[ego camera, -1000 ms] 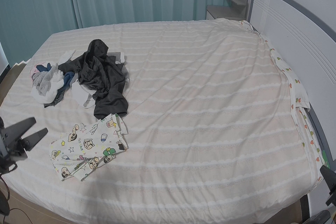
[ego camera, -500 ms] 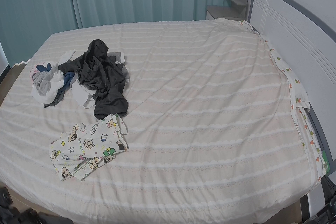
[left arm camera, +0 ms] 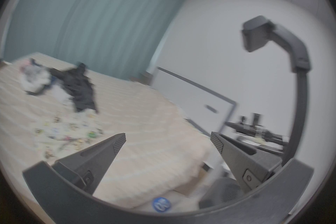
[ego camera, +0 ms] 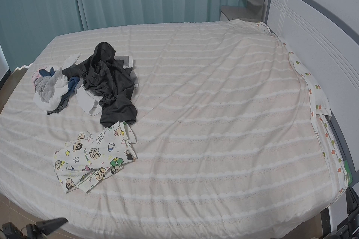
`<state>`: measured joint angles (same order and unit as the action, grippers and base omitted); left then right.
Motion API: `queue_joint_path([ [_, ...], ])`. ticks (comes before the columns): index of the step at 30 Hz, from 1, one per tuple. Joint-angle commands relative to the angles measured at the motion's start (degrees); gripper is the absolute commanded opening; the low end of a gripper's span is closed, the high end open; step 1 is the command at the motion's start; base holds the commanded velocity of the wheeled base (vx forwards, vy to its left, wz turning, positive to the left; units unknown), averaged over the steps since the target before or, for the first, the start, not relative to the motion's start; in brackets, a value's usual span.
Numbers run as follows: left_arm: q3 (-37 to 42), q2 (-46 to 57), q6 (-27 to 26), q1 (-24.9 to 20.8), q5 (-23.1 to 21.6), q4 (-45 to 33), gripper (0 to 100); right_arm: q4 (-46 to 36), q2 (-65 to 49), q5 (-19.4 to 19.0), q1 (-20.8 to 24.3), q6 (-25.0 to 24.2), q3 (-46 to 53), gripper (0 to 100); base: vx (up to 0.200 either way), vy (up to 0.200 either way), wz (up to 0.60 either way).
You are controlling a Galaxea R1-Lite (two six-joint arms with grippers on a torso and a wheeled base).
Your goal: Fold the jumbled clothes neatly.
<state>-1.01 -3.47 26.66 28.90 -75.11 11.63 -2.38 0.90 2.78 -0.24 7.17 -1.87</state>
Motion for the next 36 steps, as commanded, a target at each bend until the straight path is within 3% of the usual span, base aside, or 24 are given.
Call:
queue_joint_path([
  [1,-2.7,3.5,-0.6,7.3,14.0,-10.0,100,1.8,-0.8,-4.9,-0.1,7.1,1.0,0,0.0,0.0,0.0],
  [2,-4.2,3.5,5.2,5.3,14.0,-10.0,100,2.7,-0.8,-5.7,-0.1,7.1,1.2,0,0.0,0.0,0.0],
  [4,-6.2,3.5,11.6,1.7,14.0,-9.3,100,3.5,-0.8,-5.4,-0.1,5.9,1.7,0,0.0,0.0,0.0],
  [6,-7.1,3.5,11.1,-1.7,13.9,-8.9,100,3.3,-0.8,-5.0,-0.1,2.6,1.8,0,0.0,0.0,0.0],
  [9,-9.6,3.5,11.2,-11.9,13.7,-9.3,100,3.2,-0.8,-4.7,-0.1,1.4,1.7,0,0.0,0.0,0.0],
  [17,-10.4,2.2,11.1,-11.7,4.1,-9.3,100,3.0,-0.8,-5.6,-0.1,0.4,1.5,0,0.0,0.0,0.0],
  [18,-11.9,1.6,11.1,-11.9,-0.5,-9.3,100,3.0,-0.8,-5.6,-0.1,0.4,1.6,0,0.0,0.0,0.0],
  [21,-15.1,0.5,11.3,-12.4,-3.5,-9.3,100,3.0,-0.8,-5.5,-0.1,0.3,1.6,0,0.0,0.0,0.0],
  [26,-16.9,-2.5,12.2,-23.2,-3.5,-10.3,100,3.1,-0.8,-7.3,-0.1,0.6,1.7,0,0.0,0.0,0.0],
  [33,-13.1,-2.2,12.1,-24.5,-3.6,-14.0,100,2.9,-0.8,-7.5,-0.1,-0.9,1.9,0,0.0,0.0,0.0],
  [34,-9.9,0.1,12.0,-28.4,-3.2,-14.0,100,2.1,-0.8,-7.7,-0.1,-1.4,1.9,0,0.0,0.0,0.0],
  [36,-5.2,3.5,9.8,-29.1,-1.9,-13.0,100,0.8,-0.8,-7.5,-0.1,-1.8,1.9,0,0.0,0.0,0.0],
])
